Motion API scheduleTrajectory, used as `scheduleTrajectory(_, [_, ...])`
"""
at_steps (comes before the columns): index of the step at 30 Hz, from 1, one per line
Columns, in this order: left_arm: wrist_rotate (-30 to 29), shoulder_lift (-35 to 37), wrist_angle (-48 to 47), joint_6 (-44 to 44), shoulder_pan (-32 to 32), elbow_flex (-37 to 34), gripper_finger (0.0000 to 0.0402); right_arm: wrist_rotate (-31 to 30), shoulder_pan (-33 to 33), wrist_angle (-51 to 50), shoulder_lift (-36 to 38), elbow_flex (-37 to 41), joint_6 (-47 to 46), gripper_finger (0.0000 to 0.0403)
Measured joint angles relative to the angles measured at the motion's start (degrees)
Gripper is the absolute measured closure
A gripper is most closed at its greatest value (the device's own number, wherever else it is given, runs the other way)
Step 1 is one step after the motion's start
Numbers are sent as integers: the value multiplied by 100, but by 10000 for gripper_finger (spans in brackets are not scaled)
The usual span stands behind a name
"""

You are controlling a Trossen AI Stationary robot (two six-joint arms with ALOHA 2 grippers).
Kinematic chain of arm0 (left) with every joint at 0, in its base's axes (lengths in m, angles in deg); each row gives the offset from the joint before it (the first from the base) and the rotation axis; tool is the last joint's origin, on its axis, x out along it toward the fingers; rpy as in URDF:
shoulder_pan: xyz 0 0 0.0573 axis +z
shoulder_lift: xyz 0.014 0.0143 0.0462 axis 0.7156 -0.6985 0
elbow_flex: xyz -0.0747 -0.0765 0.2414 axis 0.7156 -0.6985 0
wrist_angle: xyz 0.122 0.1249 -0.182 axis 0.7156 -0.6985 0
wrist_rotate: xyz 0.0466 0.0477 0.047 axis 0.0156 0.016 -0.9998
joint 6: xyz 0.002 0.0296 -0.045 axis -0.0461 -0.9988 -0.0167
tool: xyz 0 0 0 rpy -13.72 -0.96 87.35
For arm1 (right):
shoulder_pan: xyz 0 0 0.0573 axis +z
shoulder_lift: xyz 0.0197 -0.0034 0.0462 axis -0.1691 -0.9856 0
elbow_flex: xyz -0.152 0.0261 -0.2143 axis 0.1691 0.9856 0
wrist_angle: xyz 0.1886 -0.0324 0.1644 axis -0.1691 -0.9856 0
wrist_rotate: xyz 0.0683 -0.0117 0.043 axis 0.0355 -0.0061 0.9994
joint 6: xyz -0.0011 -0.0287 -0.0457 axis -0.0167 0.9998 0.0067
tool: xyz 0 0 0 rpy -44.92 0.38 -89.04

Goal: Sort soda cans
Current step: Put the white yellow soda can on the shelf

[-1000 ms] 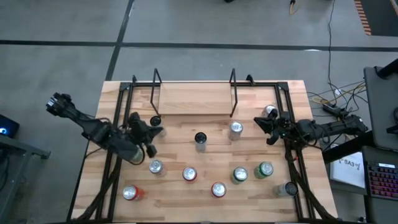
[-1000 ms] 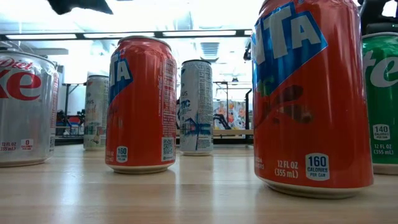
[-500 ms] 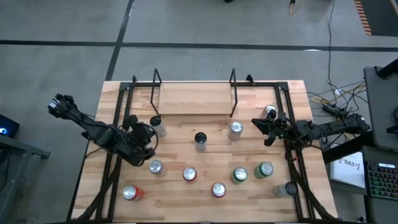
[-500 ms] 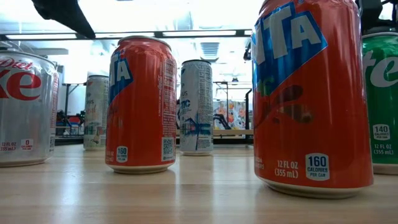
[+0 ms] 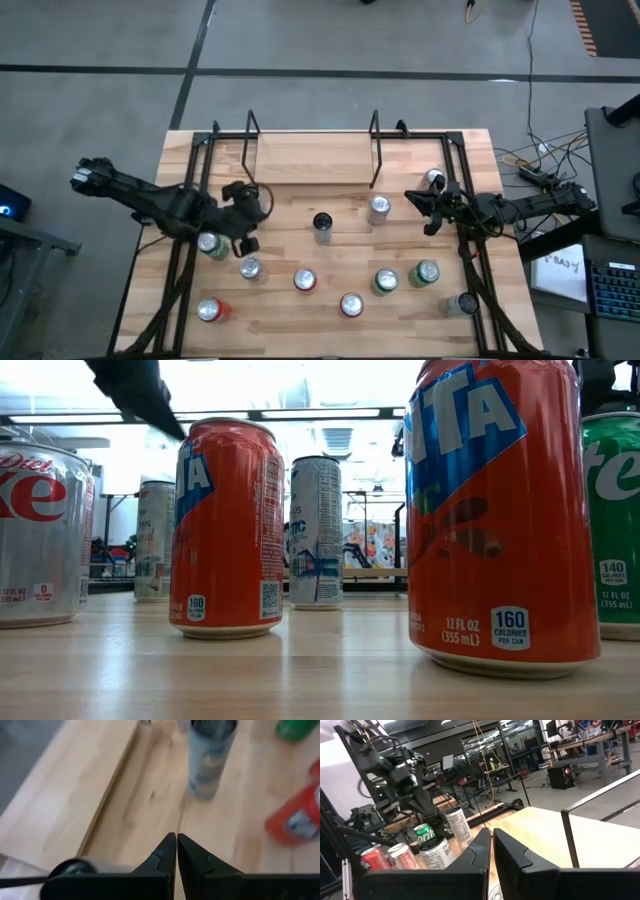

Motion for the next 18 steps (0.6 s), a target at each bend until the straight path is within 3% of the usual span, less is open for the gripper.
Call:
scheduleTrajectory(3, [475,109,-290,-50,523,-2,401,2,0,0,0,0,-15,390])
scheduleTrajectory(8, [195,234,-313,384,1100,38,401,-1,0,-1,0,0,-17,390])
scheduleTrajectory(18, [174,253,-540,2187,1323,228,398,0,0,-36,0,0,-66,390])
